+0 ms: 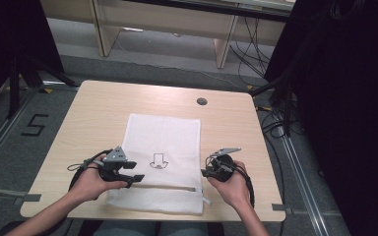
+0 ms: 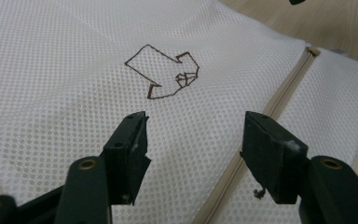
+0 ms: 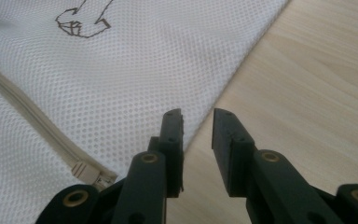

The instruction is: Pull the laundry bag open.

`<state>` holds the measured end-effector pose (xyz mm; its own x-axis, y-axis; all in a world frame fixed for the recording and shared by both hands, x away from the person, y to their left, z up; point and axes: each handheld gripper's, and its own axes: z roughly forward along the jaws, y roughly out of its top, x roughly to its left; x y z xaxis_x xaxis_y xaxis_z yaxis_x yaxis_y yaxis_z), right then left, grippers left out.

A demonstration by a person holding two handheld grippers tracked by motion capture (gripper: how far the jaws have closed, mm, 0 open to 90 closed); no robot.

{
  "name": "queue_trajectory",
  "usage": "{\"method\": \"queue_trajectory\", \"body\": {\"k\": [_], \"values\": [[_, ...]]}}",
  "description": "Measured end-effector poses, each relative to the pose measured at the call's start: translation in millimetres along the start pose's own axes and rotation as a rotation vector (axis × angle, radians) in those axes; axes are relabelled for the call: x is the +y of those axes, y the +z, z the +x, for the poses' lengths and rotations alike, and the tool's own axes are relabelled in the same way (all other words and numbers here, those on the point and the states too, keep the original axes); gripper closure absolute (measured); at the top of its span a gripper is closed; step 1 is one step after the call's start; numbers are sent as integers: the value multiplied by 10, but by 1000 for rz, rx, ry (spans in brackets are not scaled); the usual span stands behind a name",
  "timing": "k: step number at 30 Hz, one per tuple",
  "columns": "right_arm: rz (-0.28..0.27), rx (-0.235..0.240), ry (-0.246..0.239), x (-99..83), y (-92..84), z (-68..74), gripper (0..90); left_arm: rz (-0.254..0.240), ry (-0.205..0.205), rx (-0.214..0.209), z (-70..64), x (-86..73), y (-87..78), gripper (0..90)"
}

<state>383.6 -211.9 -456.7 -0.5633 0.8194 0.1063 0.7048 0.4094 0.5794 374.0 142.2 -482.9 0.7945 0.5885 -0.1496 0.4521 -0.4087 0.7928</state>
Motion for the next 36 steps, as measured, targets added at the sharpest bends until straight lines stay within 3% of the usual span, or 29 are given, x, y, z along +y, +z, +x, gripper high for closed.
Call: {"method": "queue_trajectory", "body": {"k": [1,2,5,7,9,11,12,14,15,16,21,27,28,30,31,33,34,36], "values": [[-14,-2,4,-8,10,11,756,-1,14,-4,-10,6,8,395],[9,9,16,-12,-9,33,757,-2,5,-18,-40,13,30,397],[2,25,-21,-40,31,35,743,5,37,-38,-121,52,93,424],[27,30,-45,-51,17,48,778,5,42,-48,-177,80,151,436],[68,45,-22,-64,-55,107,900,8,56,-74,-244,122,202,469],[74,55,-19,-68,-67,118,900,15,92,-81,-286,167,229,480],[71,62,-27,-71,-67,122,900,7,91,-96,-318,185,259,499],[107,66,19,-80,-74,169,900,10,112,-106,-359,222,305,532],[101,63,0,-83,-54,161,900,16,122,-118,-382,237,339,549],[119,71,22,-85,-50,178,900,25,136,-118,-389,247,355,582],[156,85,59,-83,-20,193,900,43,151,-171,-494,298,477,662],[196,94,67,-115,60,228,900,57,156,-195,-586,365,607,691],[196,94,67,-115,60,228,900,71,174,-191,-589,377,623,691],[228,94,81,-129,84,246,900,64,162,-203,-632,382,681,691],[227,91,71,-135,101,241,900,77,181,-203,-633,389,690,691],[240,87,77,-144,125,249,900,77,175,-216,-674,388,739,691],[241,95,50,-147,154,230,900,84,177,-217,-684,388,746,691],[238,97,43,-149,162,228,900,89,191,-223,-699,397,774,690]]}}
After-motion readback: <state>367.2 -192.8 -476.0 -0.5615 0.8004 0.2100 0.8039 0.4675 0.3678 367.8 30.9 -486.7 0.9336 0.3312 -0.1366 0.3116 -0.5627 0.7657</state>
